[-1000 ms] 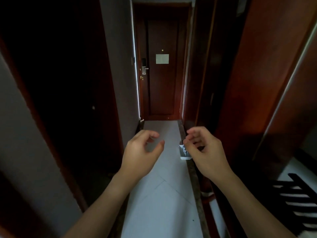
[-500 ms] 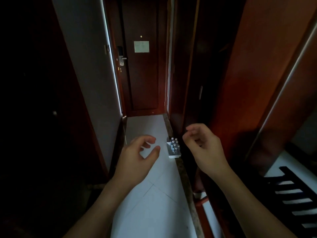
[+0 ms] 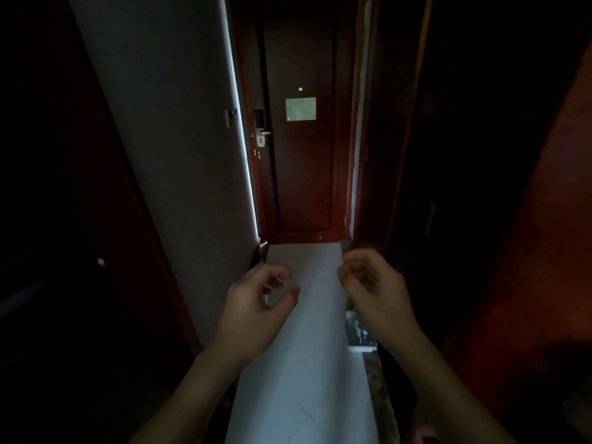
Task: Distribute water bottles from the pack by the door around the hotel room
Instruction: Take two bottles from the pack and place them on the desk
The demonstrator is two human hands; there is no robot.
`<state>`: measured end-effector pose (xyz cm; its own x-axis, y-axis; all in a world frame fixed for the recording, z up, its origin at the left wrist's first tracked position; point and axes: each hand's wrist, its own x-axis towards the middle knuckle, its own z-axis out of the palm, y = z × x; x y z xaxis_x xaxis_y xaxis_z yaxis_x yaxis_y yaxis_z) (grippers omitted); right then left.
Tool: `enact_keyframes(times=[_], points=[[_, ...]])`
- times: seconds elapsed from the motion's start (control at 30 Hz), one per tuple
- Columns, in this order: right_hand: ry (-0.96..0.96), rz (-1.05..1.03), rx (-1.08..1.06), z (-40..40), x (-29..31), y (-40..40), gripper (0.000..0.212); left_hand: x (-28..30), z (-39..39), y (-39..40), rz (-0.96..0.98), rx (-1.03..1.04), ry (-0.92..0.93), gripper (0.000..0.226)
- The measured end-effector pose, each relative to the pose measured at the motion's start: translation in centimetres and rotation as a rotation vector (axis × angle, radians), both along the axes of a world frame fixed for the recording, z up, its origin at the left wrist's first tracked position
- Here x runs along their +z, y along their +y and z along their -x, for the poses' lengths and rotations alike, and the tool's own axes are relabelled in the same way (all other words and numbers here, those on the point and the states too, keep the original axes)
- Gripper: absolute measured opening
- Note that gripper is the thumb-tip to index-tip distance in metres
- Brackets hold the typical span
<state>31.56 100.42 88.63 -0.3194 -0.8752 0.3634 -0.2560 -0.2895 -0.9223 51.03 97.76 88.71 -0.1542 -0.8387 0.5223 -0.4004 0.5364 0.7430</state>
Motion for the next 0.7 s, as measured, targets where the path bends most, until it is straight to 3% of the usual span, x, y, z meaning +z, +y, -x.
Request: enact_keyframes(times=[0.3, 0.5, 0.7], points=[[0.076, 0.009, 0.023, 0.8, -1.4, -17.5, 0.024, -2.4, 0.6, -17.2, -0.039, 0.004, -0.006, 0.024], [0.09, -0.047, -0.082, 2.9, -1.3, -29.5, 0.02, -4.8, 3.1, -32.9, -0.147, -0.12, 0.003, 0.022], [0.131, -0.09, -0.177, 7.0, -1.2, -38.3, 0.016, -4.6, 9.1, -45.3, -0.071, -0.277, -0.061, 0.025]])
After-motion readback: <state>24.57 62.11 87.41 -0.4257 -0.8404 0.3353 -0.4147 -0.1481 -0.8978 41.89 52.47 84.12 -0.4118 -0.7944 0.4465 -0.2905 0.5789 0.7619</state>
